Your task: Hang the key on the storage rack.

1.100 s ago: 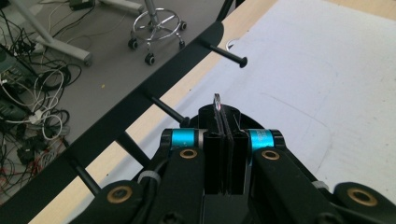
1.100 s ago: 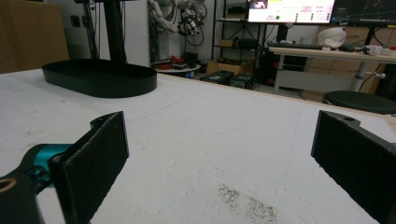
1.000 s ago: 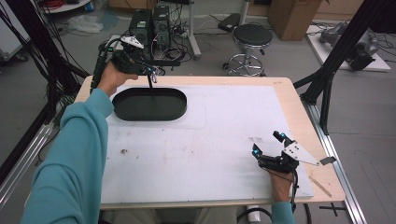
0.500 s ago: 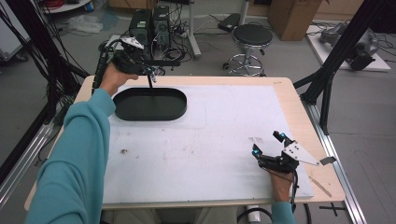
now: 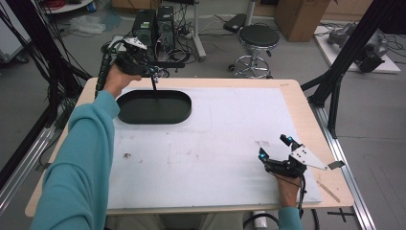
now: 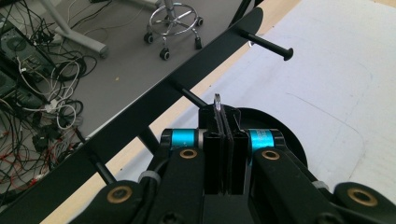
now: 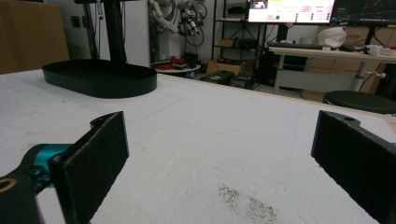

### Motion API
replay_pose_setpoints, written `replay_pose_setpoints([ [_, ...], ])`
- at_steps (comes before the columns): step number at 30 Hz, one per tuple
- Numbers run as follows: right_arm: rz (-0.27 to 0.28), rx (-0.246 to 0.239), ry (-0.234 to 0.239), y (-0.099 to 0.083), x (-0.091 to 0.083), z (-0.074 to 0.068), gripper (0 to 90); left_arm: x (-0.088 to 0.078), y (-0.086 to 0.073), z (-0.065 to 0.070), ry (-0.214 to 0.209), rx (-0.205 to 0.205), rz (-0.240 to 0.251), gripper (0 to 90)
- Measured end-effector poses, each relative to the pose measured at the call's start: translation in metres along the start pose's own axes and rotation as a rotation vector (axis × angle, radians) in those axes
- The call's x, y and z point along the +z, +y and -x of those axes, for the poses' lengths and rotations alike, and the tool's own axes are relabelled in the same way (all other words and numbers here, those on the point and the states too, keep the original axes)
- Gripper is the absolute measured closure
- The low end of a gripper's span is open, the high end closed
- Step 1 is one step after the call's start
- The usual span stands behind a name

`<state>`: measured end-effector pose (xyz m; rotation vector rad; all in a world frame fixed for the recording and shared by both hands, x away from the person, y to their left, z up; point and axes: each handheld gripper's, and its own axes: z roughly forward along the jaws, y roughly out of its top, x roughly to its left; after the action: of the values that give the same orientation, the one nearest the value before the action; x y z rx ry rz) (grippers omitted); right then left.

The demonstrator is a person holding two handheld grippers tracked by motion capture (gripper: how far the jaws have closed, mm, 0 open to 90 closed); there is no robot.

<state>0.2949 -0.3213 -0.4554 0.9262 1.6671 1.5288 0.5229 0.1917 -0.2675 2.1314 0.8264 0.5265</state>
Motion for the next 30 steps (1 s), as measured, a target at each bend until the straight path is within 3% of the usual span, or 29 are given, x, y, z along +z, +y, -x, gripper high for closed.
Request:
replay_pose_setpoints([
  [6,0.002,-0.004,0.002,0.0,0.0,0.0,3.4,0.003,0.0,-0.001,0.023,-0.019,0.011,87.9],
  [8,0.002,-0.004,0.002,0.0,0.0,0.0,3.4,0.005,0.001,-0.001,0.058,-0.026,0.007,86.9],
  [9,0.002,-0.004,0.002,0.0,0.0,0.0,3.4,0.006,0.001,-0.001,0.095,-0.028,0.011,77.9],
  [10,0.002,-0.004,0.002,0.0,0.0,0.0,3.4,0.006,0.001,-0.002,0.124,-0.05,0.023,77.9],
  [12,0.002,-0.006,0.0,0.0,0.0,0.0,3.4,0.004,0.0,-0.006,0.155,-0.096,0.033,61.3],
  [13,0.002,-0.006,0.0,0.0,0.0,0.0,3.4,0.002,-0.002,-0.007,0.168,-0.108,0.054,61.3],
  [15,0.003,-0.005,0.001,0.0,0.0,0.0,3.4,-0.002,-0.006,-0.009,0.185,-0.109,0.121,51.7],
  [17,0.0,0.003,0.002,0.0,0.0,0.0,3.4,-0.007,-0.01,-0.01,0.177,-0.075,0.185,44.2],
  [18,0.0,0.006,0.002,0.0,0.0,0.0,3.4,-0.01,-0.011,-0.009,0.178,-0.071,0.202,32.3],
  [19,0.002,0.002,0.003,0.0,0.0,0.0,3.4,-0.012,-0.012,-0.008,0.175,-0.07,0.216,24.1],
  [21,-0.001,-0.003,0.004,0.0,0.0,0.0,3.4,-0.017,-0.015,-0.005,0.135,-0.067,0.24,18.8],
  [23,0.001,-0.006,0.001,0.0,0.0,0.0,3.4,-0.022,-0.016,-0.002,0.131,-0.077,0.245,1.5],
  [24,-0.001,-0.004,0.001,0.0,0.0,0.0,3.4,-0.027,-0.019,0.001,0.094,-0.074,0.293,1.7],
  [26,0.001,-0.007,0.002,0.0,0.0,0.0,3.4,-0.034,-0.022,0.005,0.071,-0.041,0.35,1.7],
  [30,0.001,-0.007,0.003,0.0,0.0,0.0,3.4,-0.048,-0.034,0.016,0.033,-0.031,0.386,1.7],
])
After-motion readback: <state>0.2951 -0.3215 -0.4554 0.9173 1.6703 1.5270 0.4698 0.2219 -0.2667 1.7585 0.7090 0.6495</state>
